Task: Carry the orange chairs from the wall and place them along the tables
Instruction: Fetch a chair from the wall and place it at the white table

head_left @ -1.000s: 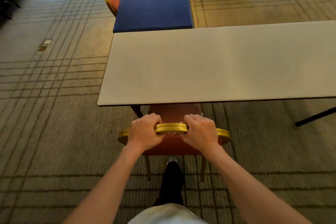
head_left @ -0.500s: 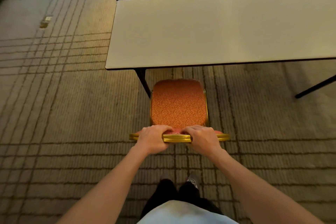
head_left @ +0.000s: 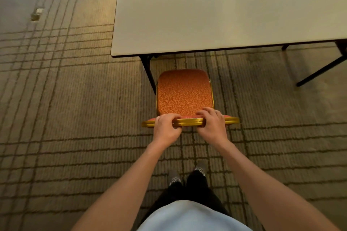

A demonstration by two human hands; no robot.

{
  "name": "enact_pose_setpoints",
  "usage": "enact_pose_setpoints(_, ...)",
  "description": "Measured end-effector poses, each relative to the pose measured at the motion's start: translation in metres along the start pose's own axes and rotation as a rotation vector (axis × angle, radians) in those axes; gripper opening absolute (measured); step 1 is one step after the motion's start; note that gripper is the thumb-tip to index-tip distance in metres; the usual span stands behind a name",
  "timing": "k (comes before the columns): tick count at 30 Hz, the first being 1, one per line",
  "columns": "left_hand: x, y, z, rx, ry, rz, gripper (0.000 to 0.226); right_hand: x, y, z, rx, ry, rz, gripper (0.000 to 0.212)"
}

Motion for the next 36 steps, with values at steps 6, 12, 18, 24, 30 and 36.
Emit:
enact_pose_setpoints(6,0.03,0.058,-0.018,0.338,0.593,0.349,0.015,0.012,0.053,-0.005,-0.311,-0.529,0.169,0.036)
enact_pose_setpoints(12,-0.019,0.081,-0.022,0.922,1.385,0.282,0.019,0.009,0.081,0.014,-0.816,-1.09,0.374,0.03)
enact_pose_setpoints(18,-0.048,0.07,-0.006,1.044,1.72,0.242,0.048,-0.041,0.072,0.012,-1.052,-1.709,0.131,0.038)
enact_pose_setpoints(24,-0.066,0.038,-0.004,1.106,1.795,0.268,0.053,-0.065,0.04,0.022,-1.155,-1.785,-0.048,0.063)
enact_pose_setpoints(30,-0.075,0.017,-0.01,1.155,1.705,0.371,0.043,-0.074,0.021,0.037,-1.27,-1.716,0.03,0.051)
enact_pose_setpoints(36,-0.068,-0.005,-0.011,1.142,1.648,0.359,0.046,-0.064,-0.005,0.039,-1.253,-1.64,0.059,0.037)
Point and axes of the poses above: each hand's wrist, its own y-axis away from the middle knuckle, its own x-axis out of the back of the hand, z = x × y, the point moved 10 cm from there along -y, towards the middle knuckle, and after that the axes turned 6 degrees about -x, right-handed, at the moved point
